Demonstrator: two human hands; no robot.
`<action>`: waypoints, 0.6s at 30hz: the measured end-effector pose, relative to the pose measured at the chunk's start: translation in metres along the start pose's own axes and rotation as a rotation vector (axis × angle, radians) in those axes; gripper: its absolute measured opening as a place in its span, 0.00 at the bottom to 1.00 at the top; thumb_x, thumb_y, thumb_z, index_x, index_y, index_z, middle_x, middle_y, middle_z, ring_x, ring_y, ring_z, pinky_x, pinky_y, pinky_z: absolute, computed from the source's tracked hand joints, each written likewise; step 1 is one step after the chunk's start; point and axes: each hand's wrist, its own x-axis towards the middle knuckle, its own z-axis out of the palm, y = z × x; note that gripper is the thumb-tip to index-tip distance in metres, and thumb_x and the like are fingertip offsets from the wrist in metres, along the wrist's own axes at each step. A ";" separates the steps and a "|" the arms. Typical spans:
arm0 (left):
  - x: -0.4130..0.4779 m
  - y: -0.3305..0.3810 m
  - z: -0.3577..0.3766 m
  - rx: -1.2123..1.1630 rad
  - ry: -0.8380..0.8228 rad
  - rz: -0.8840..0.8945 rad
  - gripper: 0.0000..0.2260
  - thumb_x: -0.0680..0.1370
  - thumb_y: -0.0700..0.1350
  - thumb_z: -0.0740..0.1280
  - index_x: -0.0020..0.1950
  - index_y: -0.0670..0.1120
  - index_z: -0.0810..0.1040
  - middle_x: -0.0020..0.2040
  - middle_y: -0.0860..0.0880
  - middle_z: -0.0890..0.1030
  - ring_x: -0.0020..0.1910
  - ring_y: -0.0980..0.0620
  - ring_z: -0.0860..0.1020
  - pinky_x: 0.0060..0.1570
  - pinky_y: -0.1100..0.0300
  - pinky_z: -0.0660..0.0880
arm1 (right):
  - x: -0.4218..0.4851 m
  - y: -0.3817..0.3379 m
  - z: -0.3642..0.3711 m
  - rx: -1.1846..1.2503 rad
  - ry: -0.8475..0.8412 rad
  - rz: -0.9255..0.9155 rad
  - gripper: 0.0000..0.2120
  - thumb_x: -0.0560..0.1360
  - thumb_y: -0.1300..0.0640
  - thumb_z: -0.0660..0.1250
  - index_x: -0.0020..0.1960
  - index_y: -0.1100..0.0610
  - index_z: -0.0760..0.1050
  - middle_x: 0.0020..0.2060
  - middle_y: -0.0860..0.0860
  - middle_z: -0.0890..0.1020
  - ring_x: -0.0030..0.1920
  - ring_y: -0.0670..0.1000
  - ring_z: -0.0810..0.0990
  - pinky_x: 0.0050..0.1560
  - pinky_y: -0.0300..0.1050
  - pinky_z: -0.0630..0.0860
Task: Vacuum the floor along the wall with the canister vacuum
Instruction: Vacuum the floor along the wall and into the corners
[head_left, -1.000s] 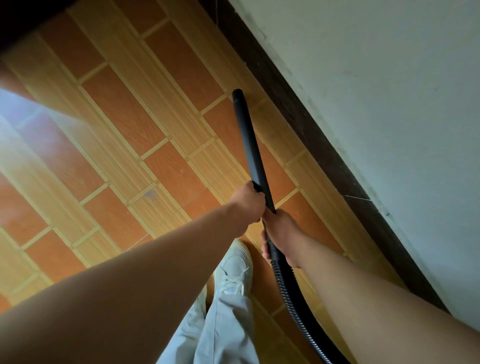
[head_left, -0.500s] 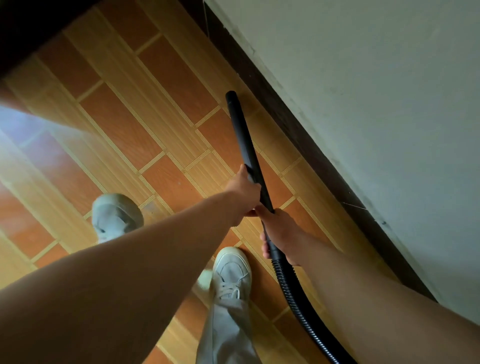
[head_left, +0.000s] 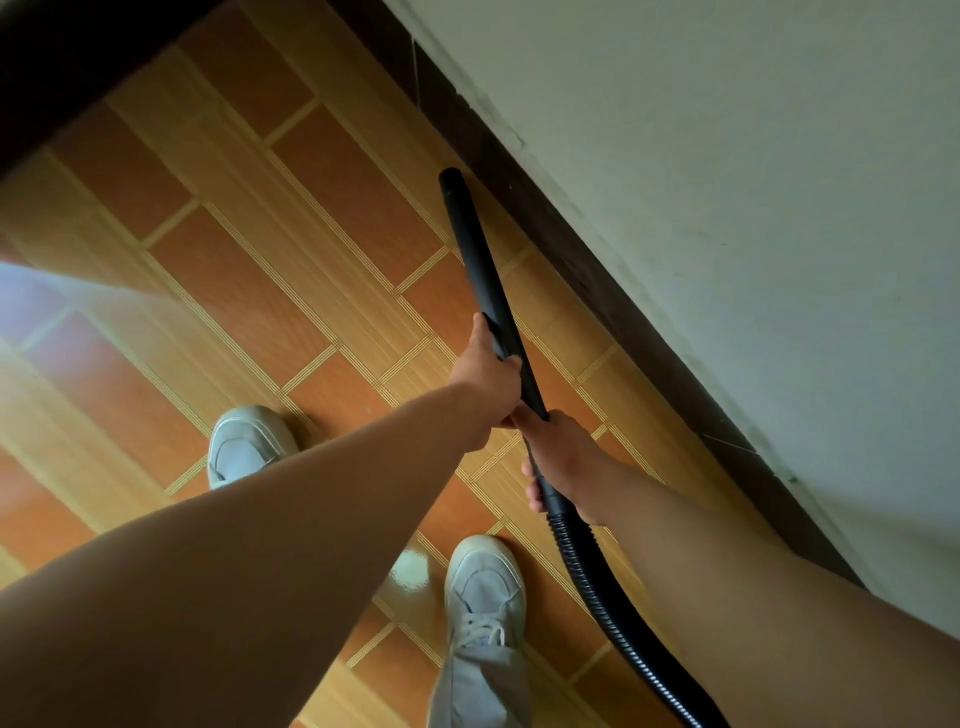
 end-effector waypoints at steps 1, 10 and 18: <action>0.002 0.002 -0.005 -0.003 0.001 0.003 0.33 0.85 0.42 0.60 0.80 0.65 0.46 0.60 0.44 0.79 0.48 0.44 0.84 0.42 0.44 0.85 | 0.001 -0.004 0.003 -0.002 0.002 0.004 0.23 0.80 0.38 0.64 0.58 0.59 0.73 0.32 0.54 0.74 0.25 0.51 0.72 0.30 0.44 0.73; 0.018 0.026 -0.040 -0.029 0.007 0.026 0.33 0.85 0.41 0.60 0.80 0.65 0.46 0.63 0.46 0.78 0.50 0.44 0.83 0.43 0.43 0.84 | 0.018 -0.045 0.023 -0.017 -0.018 -0.015 0.23 0.80 0.37 0.63 0.56 0.58 0.74 0.32 0.53 0.73 0.25 0.51 0.71 0.30 0.44 0.73; 0.029 0.050 -0.068 -0.032 0.023 0.048 0.32 0.85 0.40 0.59 0.81 0.64 0.47 0.59 0.45 0.79 0.50 0.43 0.83 0.44 0.42 0.84 | 0.027 -0.080 0.036 -0.008 -0.036 -0.017 0.20 0.80 0.37 0.65 0.56 0.55 0.77 0.32 0.53 0.73 0.25 0.51 0.71 0.29 0.42 0.72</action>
